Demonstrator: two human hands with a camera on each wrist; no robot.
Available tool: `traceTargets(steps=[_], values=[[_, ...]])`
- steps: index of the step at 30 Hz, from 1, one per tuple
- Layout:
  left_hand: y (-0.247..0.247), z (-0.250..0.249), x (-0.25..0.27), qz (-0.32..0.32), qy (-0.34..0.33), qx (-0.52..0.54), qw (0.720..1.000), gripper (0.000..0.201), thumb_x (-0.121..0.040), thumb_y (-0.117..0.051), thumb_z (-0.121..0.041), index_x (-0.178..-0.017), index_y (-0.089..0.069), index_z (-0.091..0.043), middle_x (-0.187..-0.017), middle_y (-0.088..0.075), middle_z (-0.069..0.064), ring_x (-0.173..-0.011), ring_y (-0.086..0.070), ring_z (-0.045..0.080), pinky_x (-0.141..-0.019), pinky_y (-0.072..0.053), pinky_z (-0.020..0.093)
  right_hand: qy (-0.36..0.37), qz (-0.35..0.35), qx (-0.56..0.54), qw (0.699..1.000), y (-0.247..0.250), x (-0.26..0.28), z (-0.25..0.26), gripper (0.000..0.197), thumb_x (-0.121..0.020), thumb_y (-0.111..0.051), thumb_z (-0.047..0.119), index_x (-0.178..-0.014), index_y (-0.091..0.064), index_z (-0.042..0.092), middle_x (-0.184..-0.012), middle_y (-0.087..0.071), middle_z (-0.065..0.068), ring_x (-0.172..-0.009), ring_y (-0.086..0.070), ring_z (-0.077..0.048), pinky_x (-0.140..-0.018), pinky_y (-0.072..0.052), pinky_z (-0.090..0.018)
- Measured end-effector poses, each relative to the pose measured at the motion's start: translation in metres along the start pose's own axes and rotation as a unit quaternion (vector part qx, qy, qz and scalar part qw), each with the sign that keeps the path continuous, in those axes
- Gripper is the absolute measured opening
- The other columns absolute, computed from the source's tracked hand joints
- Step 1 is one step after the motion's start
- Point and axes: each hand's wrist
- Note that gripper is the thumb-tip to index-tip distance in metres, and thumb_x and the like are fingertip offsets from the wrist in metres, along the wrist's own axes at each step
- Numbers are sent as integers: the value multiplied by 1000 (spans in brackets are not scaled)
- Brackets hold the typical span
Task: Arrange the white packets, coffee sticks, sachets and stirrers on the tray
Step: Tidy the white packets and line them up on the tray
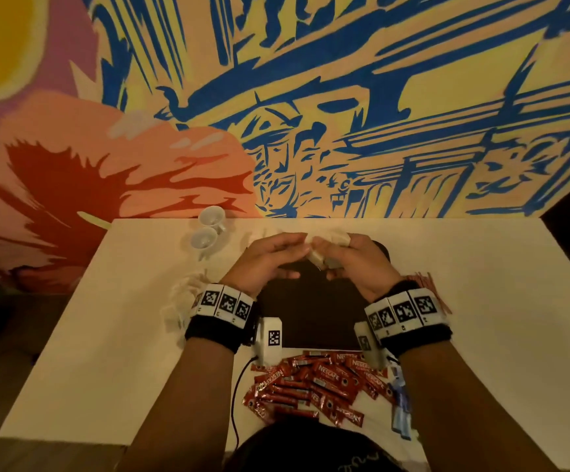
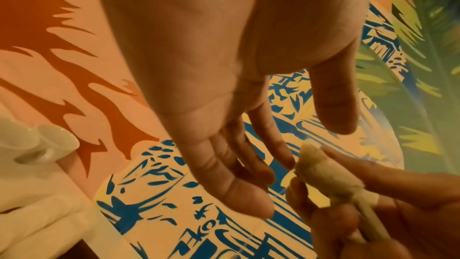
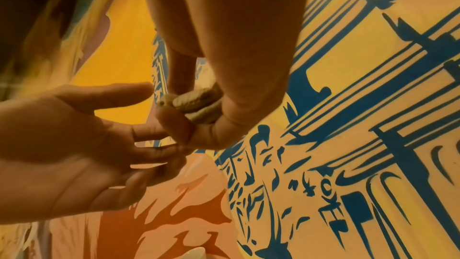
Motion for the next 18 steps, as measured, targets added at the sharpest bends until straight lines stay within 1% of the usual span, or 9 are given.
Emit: traceTargets(steps=[3,5,7,10,11,13,15,17,18], values=[[-16,0,10,-7,-18,-10,1000,31,-88,-72,-16,-118,-68,-18,-112,-73,5,-104,-69,18,-90,-55,42,23,13,26,999,6,9,1,9,-98,-67,25,-98,-75,19,-85,-72,0,-77,-61,-15,-63,-51,-28],[-22,1,15,-13,-32,-35,999,30,-89,-72,-14,-118,-68,-19,-111,-74,6,-101,-70,18,-90,-55,43,29,5,26,999,10,14,2,7,-96,-71,23,-99,-75,18,-84,-72,0,-75,-62,-13,-63,-51,-28],[-27,4,22,-12,-40,-57,998,28,-89,-72,-12,-115,-69,-20,-104,-75,4,-96,-70,16,-89,-54,43,34,-6,20,999,15,18,1,10,-93,-74,22,-99,-75,14,-82,-71,-5,-73,-61,-15,-62,-49,-28],[-34,8,31,-4,-43,-84,996,24,-90,-72,-13,-113,-71,-16,-101,-75,5,-96,-69,17,-86,-54,40,49,0,59,997,22,25,1,17,-92,-76,25,-95,-75,8,-78,-68,-9,-72,-59,-21,-62,-48,-29],[-36,9,33,-4,-43,-92,995,19,-91,-71,-15,-109,-73,-15,-100,-75,6,-95,-69,18,-84,-54,39,54,6,79,995,24,27,1,22,-91,-76,26,-95,-74,4,-77,-68,-9,-72,-59,-22,-62,-48,-29],[-40,10,37,-8,-49,-114,992,7,-92,-70,-20,-92,-75,-15,-91,-74,6,-86,-67,16,-79,-53,37,64,23,118,991,27,32,4,31,-91,-76,28,-96,-72,-2,-74,-66,-8,-67,-57,-19,-60,-47,-27],[-44,10,39,-15,-56,-151,987,15,-92,-71,-22,-81,-73,-11,-80,-71,5,-77,-64,12,-74,-53,33,80,28,153,985,29,35,10,35,-90,-77,31,-95,-72,-3,-70,-64,-6,-59,-55,-15,-58,-46,-24],[-49,11,40,-18,-58,-177,982,19,-91,-71,-21,-78,-71,-8,-73,-69,2,-71,-64,9,-69,-53,29,101,26,171,980,30,35,14,35,-90,-77,29,-93,-72,-5,-67,-62,-5,-54,-52,-10,-55,-44,-21],[-51,11,41,-19,-59,-184,981,19,-91,-71,-21,-76,-71,-10,-70,-68,0,-69,-63,7,-67,-53,26,111,27,173,978,30,35,16,35,-90,-78,28,-93,-72,-6,-66,-61,-5,-53,-51,-9,-54,-43,-19]])
Point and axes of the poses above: each hand's wrist, its own x-axis away from the middle knuckle, its own y-axis out of the back of the hand, z = x × y
